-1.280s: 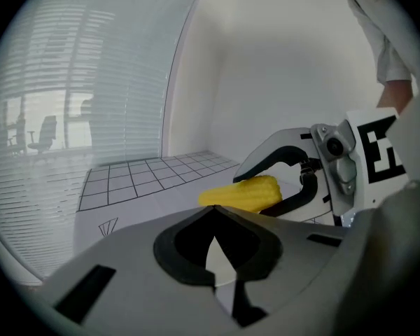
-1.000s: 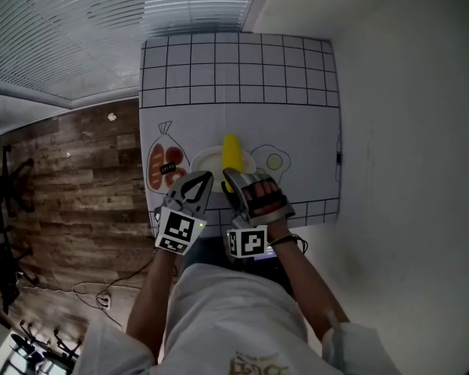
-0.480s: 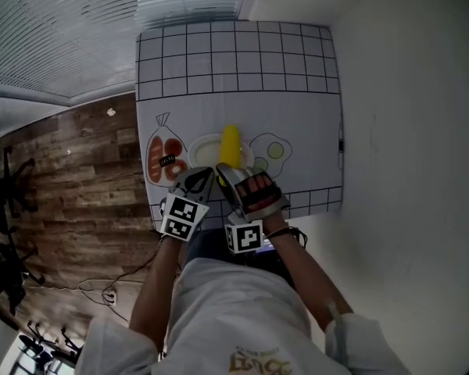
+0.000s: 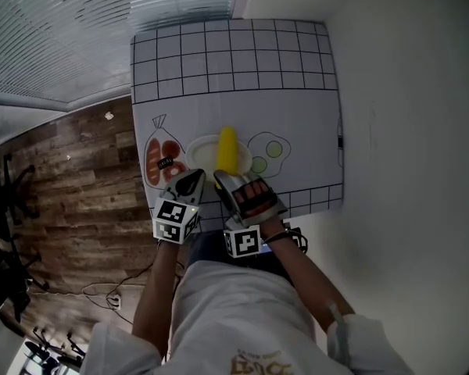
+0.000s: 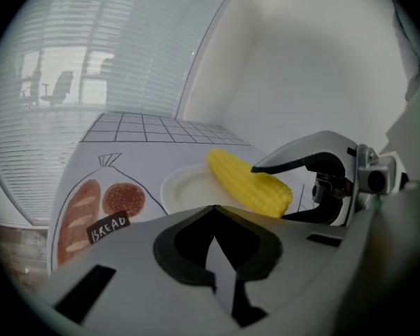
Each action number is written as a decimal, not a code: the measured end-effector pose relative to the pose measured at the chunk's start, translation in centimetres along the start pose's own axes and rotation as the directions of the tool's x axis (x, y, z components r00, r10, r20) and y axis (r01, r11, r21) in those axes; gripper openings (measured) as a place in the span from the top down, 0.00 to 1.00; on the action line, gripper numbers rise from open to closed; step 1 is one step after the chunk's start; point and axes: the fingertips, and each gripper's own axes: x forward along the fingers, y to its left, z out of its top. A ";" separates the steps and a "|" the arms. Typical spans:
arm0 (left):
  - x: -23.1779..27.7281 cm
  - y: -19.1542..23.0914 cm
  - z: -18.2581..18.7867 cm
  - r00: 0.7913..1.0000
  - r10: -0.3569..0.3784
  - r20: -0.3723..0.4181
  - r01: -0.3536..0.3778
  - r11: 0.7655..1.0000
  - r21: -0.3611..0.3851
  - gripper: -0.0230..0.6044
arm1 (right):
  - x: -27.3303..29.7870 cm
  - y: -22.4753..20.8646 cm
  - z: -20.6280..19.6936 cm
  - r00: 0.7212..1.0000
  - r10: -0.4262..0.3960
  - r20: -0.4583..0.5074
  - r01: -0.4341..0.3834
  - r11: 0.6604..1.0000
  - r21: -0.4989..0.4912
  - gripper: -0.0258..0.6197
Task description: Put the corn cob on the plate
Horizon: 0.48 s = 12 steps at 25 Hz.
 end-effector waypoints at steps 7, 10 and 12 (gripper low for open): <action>-0.1 0.1 0.0 1.000 -0.025 0.014 0.026 0.999 -0.019 0.96 | 0.0 1.2 -0.3 1.000 0.023 -0.015 -0.021 0.995 0.102 0.50; 0.1 -0.1 0.1 0.999 -0.026 0.022 0.026 1.000 -0.013 0.96 | 0.1 0.9 0.1 1.000 0.028 -0.008 -0.026 0.987 0.161 0.50; 0.1 -0.2 0.0 0.999 -0.028 0.022 0.029 0.999 -0.014 0.96 | 0.0 0.9 0.2 0.999 0.042 -0.007 -0.039 0.978 0.204 0.50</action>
